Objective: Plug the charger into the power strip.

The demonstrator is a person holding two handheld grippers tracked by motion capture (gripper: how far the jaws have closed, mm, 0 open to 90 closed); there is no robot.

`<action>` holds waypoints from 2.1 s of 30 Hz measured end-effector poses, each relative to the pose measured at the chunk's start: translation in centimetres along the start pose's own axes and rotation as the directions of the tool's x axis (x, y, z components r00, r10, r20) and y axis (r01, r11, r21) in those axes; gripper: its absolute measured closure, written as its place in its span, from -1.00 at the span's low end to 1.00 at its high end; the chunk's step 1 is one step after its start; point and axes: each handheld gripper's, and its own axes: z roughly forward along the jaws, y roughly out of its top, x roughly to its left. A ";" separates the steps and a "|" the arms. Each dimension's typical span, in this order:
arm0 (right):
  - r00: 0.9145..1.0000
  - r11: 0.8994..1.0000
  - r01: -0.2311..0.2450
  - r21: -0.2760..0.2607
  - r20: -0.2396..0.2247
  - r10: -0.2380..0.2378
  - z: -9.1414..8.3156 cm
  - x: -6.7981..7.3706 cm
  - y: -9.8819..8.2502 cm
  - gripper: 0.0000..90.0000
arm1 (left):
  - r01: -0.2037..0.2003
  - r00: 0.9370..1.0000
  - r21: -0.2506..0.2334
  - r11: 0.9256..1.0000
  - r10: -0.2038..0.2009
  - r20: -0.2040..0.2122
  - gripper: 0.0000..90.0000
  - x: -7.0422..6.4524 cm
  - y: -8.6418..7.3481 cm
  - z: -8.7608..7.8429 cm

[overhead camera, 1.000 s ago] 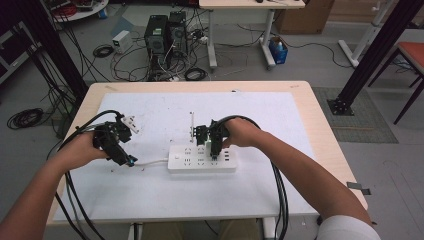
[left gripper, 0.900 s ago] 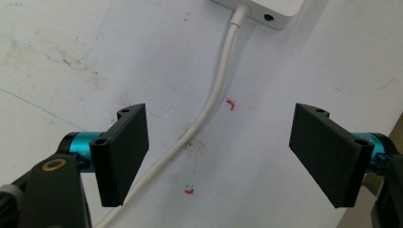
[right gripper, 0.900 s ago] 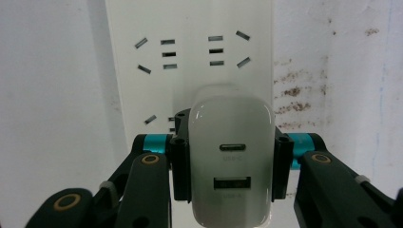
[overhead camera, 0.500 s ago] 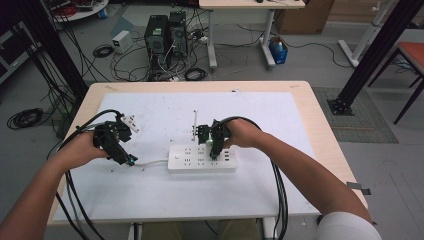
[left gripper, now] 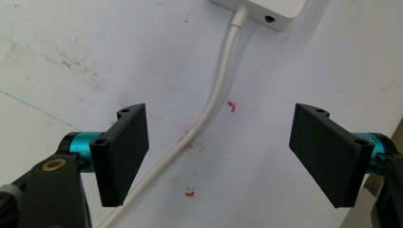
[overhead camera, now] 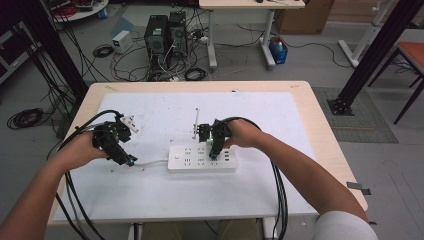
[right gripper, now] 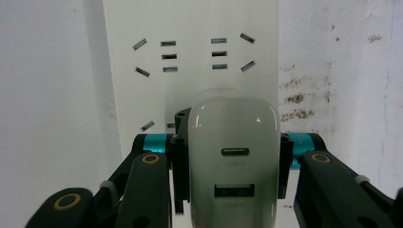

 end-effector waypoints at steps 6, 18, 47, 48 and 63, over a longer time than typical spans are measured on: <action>1.000 1.000 -0.012 -0.013 -0.025 0.011 0.0 -0.4 -0.2 0.39 | 0.005 1.000 -0.013 1.000 -0.005 -0.003 -0.53 -0.2 -0.3 -0.4; 0.986 0.963 -0.165 -0.212 -0.005 0.168 -2.6 -1.1 -2.6 -0.53 | 0.008 1.000 -0.022 1.000 -0.008 -0.014 -0.53 -0.2 -0.5 -0.5; 0.799 0.812 -0.551 -0.191 0.159 0.580 -10.0 6.1 -18.2 -0.74 | -0.028 1.000 -0.068 0.997 0.028 -0.004 -0.53 -0.4 1.1 -1.0; 0.799 0.812 -0.552 -0.192 0.157 0.581 -10.0 6.3 -18.3 -0.74 | -0.024 1.000 -0.075 0.997 0.024 -0.005 -0.53 -0.3 1.2 -1.1; 0.817 0.829 -0.526 -0.189 0.159 0.555 -9.3 6.9 -18.5 -0.74 | -0.032 0.999 -0.073 0.997 0.031 -0.018 -0.53 -0.2 2.3 -1.0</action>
